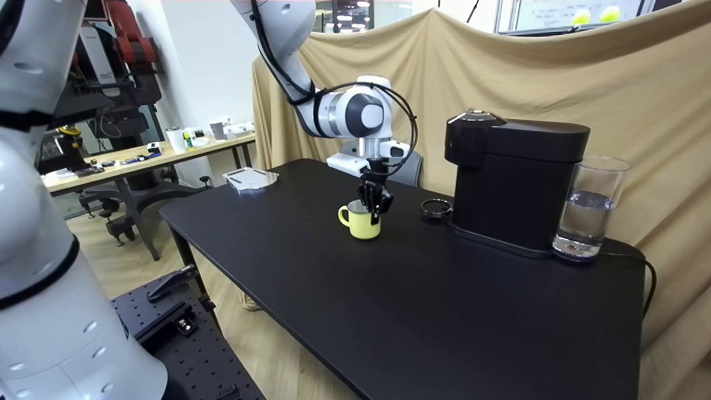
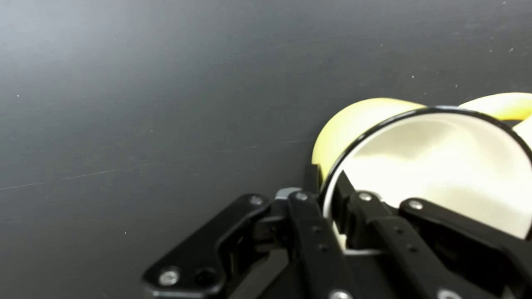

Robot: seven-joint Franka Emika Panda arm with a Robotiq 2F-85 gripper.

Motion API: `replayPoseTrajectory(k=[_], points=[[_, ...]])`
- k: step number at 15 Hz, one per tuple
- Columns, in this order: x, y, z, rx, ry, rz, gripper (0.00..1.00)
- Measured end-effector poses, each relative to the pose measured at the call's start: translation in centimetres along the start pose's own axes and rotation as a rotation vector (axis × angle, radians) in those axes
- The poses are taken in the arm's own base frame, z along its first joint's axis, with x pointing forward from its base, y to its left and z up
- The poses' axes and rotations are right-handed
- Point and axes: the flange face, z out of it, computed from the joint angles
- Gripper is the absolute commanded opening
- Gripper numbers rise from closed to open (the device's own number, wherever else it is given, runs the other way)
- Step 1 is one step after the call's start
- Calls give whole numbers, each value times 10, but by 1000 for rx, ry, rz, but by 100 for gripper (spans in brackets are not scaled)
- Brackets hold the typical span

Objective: Move the cup to the right

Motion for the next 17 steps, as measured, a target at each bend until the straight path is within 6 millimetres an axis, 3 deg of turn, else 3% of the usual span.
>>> replayPoseTrajectory(k=[9, 13, 17], points=[[8, -2, -11, 7, 21, 5, 97], [7, -1, -30, 15, 30, 9, 100], [1, 0, -64, 36, 39, 21, 100]])
